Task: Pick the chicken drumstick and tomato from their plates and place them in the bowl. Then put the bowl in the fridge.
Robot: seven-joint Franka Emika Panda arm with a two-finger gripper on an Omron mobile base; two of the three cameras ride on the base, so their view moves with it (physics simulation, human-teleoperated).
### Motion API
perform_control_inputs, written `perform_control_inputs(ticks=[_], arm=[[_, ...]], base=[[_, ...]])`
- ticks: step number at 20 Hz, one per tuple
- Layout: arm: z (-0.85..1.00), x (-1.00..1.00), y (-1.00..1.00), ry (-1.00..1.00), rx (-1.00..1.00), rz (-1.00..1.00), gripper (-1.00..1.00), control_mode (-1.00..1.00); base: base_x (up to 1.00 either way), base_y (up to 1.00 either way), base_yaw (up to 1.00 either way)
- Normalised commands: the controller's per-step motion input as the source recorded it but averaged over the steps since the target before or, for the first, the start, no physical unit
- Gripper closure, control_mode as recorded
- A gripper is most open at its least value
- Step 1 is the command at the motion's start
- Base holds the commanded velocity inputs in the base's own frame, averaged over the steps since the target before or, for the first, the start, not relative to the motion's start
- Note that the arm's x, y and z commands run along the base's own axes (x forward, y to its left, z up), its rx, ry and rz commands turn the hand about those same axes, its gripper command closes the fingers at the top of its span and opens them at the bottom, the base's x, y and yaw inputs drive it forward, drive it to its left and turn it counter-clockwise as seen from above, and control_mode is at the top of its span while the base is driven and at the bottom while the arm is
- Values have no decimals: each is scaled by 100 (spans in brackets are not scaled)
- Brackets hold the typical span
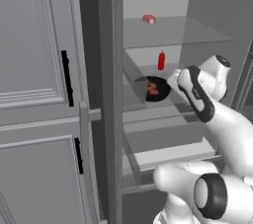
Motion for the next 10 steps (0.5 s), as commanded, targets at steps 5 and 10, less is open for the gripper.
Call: perform_control_inputs(ticks=[5,10], arm=[[29,-100,21,0,-31,29,-100,-100],[4,-100,-2,0,-29,28,-100,-100]], base=[[0,0,0],[0,0,0]])
